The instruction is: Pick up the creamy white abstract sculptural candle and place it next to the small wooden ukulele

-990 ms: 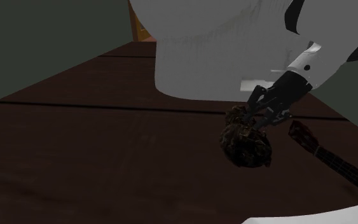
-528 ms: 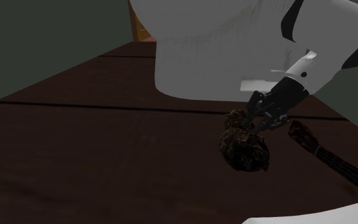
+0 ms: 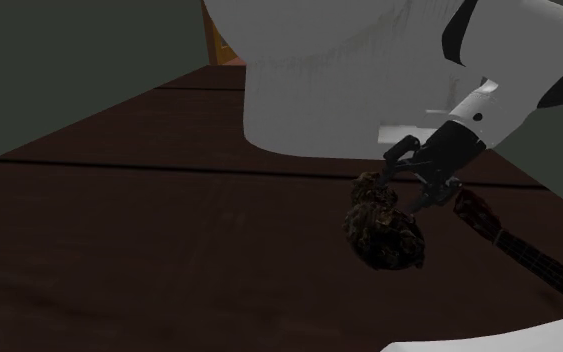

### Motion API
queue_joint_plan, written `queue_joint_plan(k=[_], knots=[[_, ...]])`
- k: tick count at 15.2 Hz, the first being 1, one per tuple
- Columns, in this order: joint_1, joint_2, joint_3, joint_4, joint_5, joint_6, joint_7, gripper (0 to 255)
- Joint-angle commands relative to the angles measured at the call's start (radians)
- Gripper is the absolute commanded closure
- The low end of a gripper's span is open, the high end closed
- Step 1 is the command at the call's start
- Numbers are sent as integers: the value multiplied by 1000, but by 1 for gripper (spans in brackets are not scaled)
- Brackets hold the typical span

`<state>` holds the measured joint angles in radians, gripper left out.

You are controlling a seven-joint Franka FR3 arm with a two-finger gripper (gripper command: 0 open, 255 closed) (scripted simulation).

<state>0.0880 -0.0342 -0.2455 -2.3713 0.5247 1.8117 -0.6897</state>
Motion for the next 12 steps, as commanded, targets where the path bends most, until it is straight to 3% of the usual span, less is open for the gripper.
queue_joint_plan(k=[1, 5, 12], knots=[[0, 0, 0, 0, 0, 0, 0, 0], [-29, 1, -30, 111, -42, -118, 15, 0], [-29, 1, -30, 111, -42, -118, 15, 0]])
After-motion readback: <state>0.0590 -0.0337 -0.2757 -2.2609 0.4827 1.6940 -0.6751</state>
